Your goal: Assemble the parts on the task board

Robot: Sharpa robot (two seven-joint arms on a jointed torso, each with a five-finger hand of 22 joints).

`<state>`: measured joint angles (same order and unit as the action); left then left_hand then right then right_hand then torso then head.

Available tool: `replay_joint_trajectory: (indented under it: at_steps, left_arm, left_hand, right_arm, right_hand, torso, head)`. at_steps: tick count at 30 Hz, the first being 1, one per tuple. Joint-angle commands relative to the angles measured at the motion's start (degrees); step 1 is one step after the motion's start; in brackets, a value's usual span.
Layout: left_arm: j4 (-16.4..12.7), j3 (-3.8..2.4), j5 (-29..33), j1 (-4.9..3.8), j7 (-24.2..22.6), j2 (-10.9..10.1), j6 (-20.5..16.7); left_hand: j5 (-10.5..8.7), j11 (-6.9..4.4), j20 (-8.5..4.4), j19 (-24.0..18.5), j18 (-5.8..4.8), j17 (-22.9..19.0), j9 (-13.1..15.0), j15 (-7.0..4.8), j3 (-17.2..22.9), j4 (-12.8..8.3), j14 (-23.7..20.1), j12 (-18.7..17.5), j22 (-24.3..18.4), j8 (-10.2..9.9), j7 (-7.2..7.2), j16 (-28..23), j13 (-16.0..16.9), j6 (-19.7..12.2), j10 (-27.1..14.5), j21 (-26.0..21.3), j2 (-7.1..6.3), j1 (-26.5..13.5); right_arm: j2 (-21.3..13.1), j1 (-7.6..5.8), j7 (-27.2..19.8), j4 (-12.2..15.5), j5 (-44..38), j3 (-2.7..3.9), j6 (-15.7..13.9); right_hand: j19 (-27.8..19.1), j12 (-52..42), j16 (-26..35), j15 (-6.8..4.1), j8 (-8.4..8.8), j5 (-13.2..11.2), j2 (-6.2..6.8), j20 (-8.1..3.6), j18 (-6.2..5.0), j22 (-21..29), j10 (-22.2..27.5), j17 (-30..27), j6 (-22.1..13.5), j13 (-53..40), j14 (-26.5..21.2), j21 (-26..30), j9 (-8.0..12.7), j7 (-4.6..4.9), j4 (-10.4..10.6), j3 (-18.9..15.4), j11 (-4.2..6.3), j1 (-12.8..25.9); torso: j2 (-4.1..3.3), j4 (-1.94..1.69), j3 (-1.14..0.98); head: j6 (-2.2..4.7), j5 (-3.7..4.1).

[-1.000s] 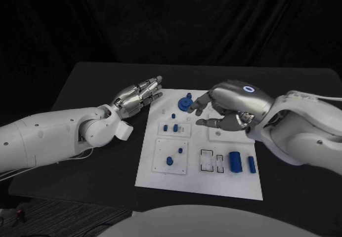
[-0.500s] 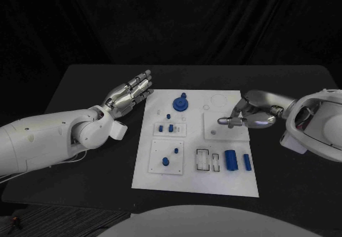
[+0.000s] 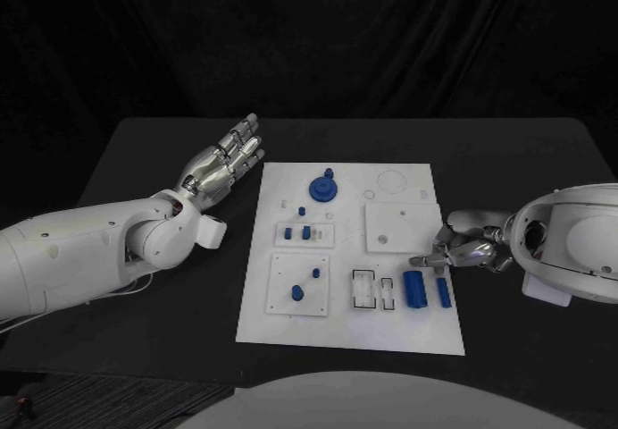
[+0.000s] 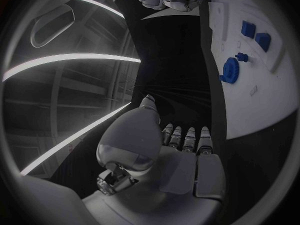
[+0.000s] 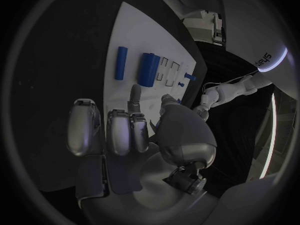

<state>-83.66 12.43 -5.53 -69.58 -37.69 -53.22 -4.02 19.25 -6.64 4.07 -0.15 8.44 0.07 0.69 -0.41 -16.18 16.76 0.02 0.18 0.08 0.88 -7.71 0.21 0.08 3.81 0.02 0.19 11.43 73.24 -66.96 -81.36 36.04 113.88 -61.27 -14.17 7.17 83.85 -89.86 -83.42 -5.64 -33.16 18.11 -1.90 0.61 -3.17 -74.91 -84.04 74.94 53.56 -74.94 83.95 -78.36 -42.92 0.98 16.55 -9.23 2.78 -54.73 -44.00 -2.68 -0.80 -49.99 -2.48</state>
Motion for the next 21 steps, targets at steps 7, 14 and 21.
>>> replay_joint_trajectory:
  at_steps: [7,14,21]
  left_arm:
    - [0.8,-0.04,-2.1,0.1,-4.0,0.4,-0.6]
    - [1.3,-0.04,-2.3,0.26,-3.2,0.7,0.9]
    - [1.7,-0.04,-2.3,0.46,-2.5,0.7,1.8]
  left_hand:
    - [0.46,3.03,0.38,0.2,-0.84,-0.1,0.1,1.32,0.0,0.0,0.0,-0.2,-0.1,-0.1,3.94,-0.2,-0.1,0.5,0.0,-0.2,0.38,0.3]
    - [0.73,3.7,0.68,0.2,-1.06,-0.1,0.2,1.84,0.1,0.0,0.0,-0.2,-0.1,0.0,5.14,-0.2,-0.1,1.0,0.0,-0.2,0.67,0.4]
    - [0.84,4.0,0.89,0.2,-1.18,-0.1,0.2,2.17,0.1,0.0,0.0,-0.2,-0.1,0.0,5.42,-0.2,-0.1,1.1,0.0,-0.2,0.77,0.4]
  right_arm:
    - [0.5,2.07,4.4,1.3,-4.9,0.0,1.9]
    - [1.0,2.84,4.5,1.4,-6.1,0.0,1.5]
    - [1.3,3.08,4.4,1.4,-6.4,0.0,1.0]
  right_hand:
    - [3.2,-0.1,-1.2,-0.64,-1.6,-2.5,0.04,-0.36,1.43,-12.8,-6.0,4.5,-1.7,-15.1,4.3,-3.9,-5.8,-0.06,-0.2,-2.3,0.02,-3.2]
    - [3.4,-0.1,-1.6,-0.88,-2.03,-4.8,-0.4,-0.57,1.54,-13.0,-6.0,5.1,-1.5,-15.1,4.4,-4.5,-7.6,-0.11,0.0,-3.4,0.05,-3.5]
    - [3.5,-0.1,-1.8,-1.04,-2.21,-7.1,-0.85,-0.73,1.59,-13.0,-6.0,5.3,-1.4,-15.1,4.4,-4.8,-9.0,-0.19,0.0,-4.3,0.13,-3.1]
  torso:
    - [-0.01,0.12,0.09]
    - [-0.11,0.0,-0.04]
    - [-0.13,-0.01,0.0]
  head:
    - [-0.01,0.28]
    - [-0.01,0.12]
    - [-0.01,0.21]
